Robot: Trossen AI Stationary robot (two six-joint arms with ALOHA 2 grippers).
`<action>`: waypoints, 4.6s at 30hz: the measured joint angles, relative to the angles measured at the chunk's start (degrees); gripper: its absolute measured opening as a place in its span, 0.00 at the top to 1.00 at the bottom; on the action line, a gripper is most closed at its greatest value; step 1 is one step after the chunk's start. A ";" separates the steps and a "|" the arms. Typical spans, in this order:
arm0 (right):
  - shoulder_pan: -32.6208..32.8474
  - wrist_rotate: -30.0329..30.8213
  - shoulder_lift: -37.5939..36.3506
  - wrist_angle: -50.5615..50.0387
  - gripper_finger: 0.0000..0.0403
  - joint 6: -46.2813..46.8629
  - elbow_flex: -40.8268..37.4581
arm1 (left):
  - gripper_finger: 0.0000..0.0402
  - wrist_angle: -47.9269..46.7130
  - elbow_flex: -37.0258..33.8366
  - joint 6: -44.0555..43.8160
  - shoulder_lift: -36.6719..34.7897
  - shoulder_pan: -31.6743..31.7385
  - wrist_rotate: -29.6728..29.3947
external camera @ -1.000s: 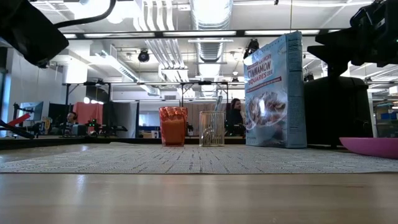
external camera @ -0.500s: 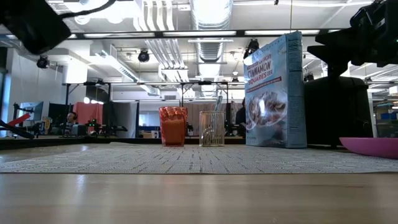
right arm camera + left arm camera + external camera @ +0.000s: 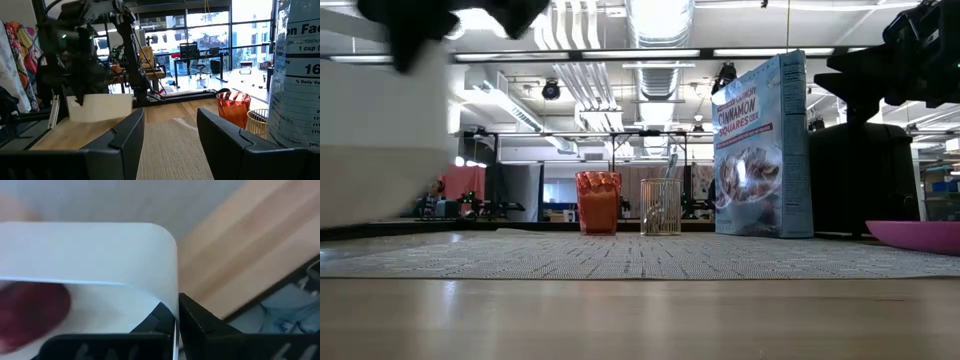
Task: Arrange a breakfast setting
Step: Move the white bin to the left of the pink plate, then put the pink plate on the gray table mat
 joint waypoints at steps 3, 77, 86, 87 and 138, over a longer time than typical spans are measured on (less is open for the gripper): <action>0.00 -0.02 0.01 0.00 0.58 0.06 -0.01 | 1.00 -0.82 3.62 7.60 1.62 3.13 -3.89; 0.02 0.37 0.73 -0.02 0.58 0.04 0.01 | 0.62 21.37 48.21 56.37 39.42 9.92 -4.78; 0.02 0.37 0.73 -0.02 0.58 0.00 0.01 | 0.60 10.75 46.99 57.36 34.99 6.21 -17.80; 0.02 0.39 0.73 -0.02 0.58 0.00 0.01 | 0.60 8.73 46.93 56.94 34.48 5.69 -20.06; 0.02 1.86 0.67 0.90 0.58 0.12 0.01 | 0.60 124.55 -57.14 67.62 -13.45 3.81 -34.60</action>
